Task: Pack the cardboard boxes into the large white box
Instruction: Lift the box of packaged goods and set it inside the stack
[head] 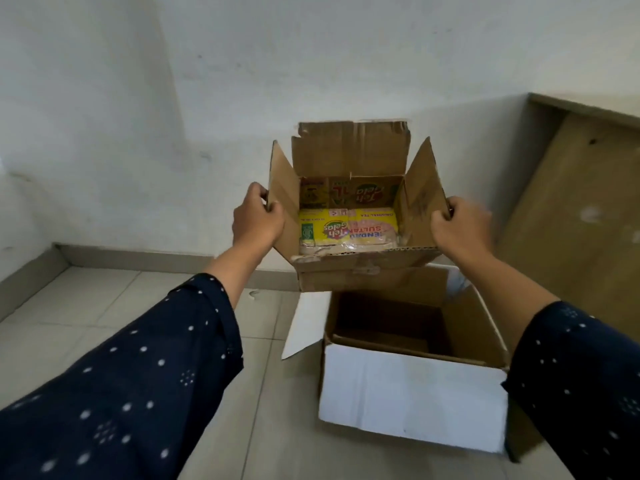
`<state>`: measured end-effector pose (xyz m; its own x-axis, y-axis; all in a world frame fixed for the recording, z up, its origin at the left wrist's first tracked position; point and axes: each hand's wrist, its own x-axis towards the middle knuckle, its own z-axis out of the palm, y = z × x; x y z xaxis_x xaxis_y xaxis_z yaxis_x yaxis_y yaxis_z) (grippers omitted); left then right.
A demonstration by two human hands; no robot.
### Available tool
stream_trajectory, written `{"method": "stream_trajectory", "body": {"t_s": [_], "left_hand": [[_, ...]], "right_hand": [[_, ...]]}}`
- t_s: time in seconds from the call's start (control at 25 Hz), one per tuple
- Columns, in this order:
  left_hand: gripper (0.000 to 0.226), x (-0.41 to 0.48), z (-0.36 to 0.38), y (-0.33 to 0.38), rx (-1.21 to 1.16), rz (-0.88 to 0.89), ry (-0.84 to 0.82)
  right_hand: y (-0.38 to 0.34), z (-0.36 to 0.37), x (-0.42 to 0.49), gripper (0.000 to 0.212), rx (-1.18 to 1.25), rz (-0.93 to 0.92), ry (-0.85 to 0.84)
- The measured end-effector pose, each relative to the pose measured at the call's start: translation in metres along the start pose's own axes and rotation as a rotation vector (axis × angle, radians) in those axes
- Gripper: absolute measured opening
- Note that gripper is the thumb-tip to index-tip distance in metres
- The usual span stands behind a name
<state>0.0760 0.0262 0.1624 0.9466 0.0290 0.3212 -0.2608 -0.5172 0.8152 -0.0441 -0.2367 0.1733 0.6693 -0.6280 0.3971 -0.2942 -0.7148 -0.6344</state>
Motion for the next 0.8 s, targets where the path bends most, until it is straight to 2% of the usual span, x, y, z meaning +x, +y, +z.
{"method": "stream_trajectory", "body": {"t_s": [0.24,0.56,0.72,0.8], "left_hand": [[0.012,-0.046,0.105,0.012,0.051,-0.018,-0.194],[0.007,-0.073,0.185,-0.067,0.212,-0.039,-0.322],[0.027,-0.073,0.203,-0.100,0.462,-0.017,-0.361],[0.038,-0.074,0.207,-0.112,0.590,-0.038,-0.385]], "right_hand": [[0.110,-0.031,-0.003,0.016,-0.038,0.188,-0.132],[0.212,0.043,-0.022,0.024,-0.158,0.358,-0.250],[0.236,0.076,-0.035,0.028,-0.280,0.383,-0.344],[0.243,0.082,-0.043,0.030,-0.306,0.344,-0.322]]}}
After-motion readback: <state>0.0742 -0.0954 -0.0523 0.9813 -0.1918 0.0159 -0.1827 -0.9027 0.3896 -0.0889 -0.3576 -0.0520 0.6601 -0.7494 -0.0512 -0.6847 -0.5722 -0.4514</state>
